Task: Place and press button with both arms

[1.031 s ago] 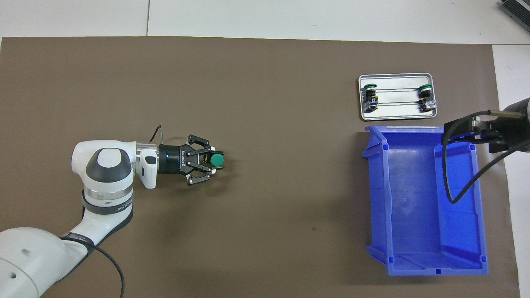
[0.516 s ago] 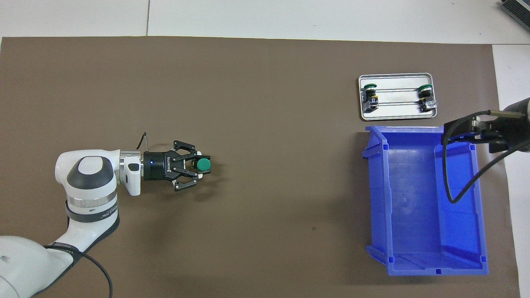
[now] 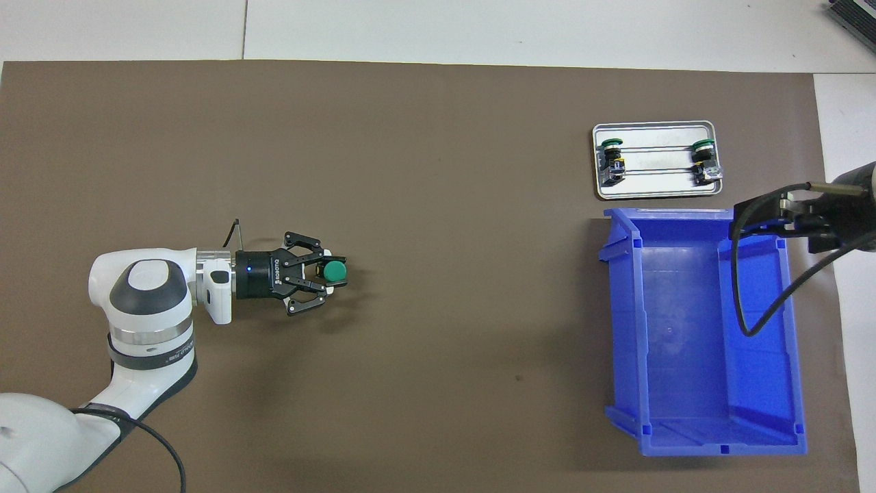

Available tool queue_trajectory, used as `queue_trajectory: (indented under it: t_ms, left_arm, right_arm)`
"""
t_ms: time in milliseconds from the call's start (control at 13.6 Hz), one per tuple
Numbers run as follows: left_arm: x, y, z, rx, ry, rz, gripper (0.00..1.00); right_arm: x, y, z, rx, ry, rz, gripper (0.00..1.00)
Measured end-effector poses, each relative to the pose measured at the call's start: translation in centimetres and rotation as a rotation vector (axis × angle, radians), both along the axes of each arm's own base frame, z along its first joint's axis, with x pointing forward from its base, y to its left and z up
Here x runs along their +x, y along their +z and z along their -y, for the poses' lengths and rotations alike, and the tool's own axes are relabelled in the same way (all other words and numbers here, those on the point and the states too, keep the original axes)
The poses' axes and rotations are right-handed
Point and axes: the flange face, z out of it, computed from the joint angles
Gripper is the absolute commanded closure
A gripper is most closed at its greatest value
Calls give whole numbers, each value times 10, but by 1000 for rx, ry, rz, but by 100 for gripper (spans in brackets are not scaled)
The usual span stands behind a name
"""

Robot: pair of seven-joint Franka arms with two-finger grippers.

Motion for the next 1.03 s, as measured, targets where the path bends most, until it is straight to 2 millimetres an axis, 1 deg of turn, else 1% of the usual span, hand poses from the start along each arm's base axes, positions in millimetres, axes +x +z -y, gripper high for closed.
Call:
queue_trajectory:
  t_ms: [221, 589, 1031]
  left_arm:
    - [0, 1, -2, 4, 5, 2, 100]
    - [-1, 2, -9, 7, 19, 1, 83]
    - [-2, 3, -17, 13, 30, 1, 75]
  right_arm:
    - [0, 0, 0, 0, 0, 0, 0]
    - [0, 0, 0, 0, 0, 0, 0]
    - [0, 0, 0, 0, 0, 0, 0]
